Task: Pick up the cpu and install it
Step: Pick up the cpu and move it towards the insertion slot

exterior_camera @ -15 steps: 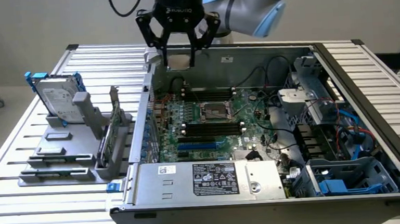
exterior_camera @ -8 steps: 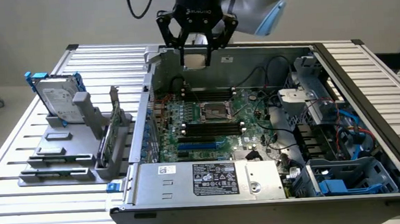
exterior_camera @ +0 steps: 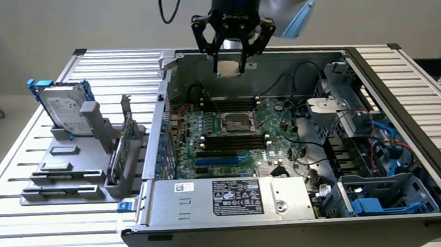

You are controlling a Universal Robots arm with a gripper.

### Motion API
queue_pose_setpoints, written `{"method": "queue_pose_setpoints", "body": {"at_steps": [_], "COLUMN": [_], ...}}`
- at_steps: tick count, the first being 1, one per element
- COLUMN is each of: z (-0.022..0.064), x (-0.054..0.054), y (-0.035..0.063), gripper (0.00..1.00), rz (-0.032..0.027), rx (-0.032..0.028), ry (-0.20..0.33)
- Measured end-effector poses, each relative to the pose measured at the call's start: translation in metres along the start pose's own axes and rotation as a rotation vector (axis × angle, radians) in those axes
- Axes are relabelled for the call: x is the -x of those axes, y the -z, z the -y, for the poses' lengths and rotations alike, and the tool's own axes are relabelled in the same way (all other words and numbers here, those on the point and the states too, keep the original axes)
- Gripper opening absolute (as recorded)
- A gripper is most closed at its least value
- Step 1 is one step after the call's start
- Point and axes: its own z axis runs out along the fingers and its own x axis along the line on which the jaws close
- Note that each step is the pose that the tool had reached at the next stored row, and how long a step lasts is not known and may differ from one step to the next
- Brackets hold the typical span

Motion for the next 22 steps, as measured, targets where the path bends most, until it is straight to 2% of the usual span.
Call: {"method": "queue_pose_setpoints", "body": {"at_steps": [7, 18, 22], "z": [-0.0113, -0.0119, -0.0116], "x": [0.010, 0.027, 0.030], "y": [-0.0127, -0.0319, -0.0389], "gripper": [0.55, 0.55, 0.55], "rz": [0.0000, 0.0000, 0.0000], "rx": [0.0000, 0.0000, 0.0000], "ry": [0.000, 0.000, 0.000]}}
